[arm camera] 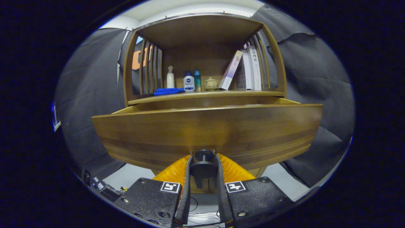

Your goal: Pull open the drawer, take out the items inside it, and place them on the countertop above the cabinet.

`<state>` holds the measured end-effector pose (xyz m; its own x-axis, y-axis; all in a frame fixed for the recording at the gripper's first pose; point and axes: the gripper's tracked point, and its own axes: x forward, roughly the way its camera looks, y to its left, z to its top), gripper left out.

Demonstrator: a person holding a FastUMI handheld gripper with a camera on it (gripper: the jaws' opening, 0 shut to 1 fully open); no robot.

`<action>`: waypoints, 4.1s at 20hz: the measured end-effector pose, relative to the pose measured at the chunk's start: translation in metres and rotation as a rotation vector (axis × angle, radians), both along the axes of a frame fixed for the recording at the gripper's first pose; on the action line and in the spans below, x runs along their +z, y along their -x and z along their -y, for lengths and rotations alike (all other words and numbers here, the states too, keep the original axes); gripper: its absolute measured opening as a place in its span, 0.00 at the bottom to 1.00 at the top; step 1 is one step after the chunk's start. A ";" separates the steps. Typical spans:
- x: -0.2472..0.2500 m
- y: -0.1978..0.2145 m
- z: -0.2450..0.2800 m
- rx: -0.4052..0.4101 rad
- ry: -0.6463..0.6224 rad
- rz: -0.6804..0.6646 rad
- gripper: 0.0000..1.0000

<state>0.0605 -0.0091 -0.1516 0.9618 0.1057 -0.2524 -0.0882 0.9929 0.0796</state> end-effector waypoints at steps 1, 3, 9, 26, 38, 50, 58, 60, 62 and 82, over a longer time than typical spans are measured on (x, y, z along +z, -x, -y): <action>0.000 0.005 0.000 0.003 0.003 0.001 0.39; -0.001 0.015 0.002 0.007 0.005 -0.003 0.39; -0.005 0.040 0.001 0.027 -0.009 -0.022 0.39; -0.009 0.061 0.001 0.064 0.055 -0.085 0.40; 0.082 0.086 0.033 0.008 -0.037 -0.094 1.00; 0.201 -0.017 0.026 -0.036 0.000 -0.113 1.00; 0.150 -0.097 -0.008 -0.004 0.062 -0.436 1.00; 0.122 -0.107 -0.015 0.002 0.071 -0.546 1.00; 0.099 -0.112 -0.023 -0.006 0.079 -0.633 1.00; -0.004 -0.116 -0.006 -0.072 0.058 -0.999 0.71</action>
<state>0.1762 -0.0036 -0.1555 0.3093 0.0174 -0.9508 0.0527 0.9980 0.0354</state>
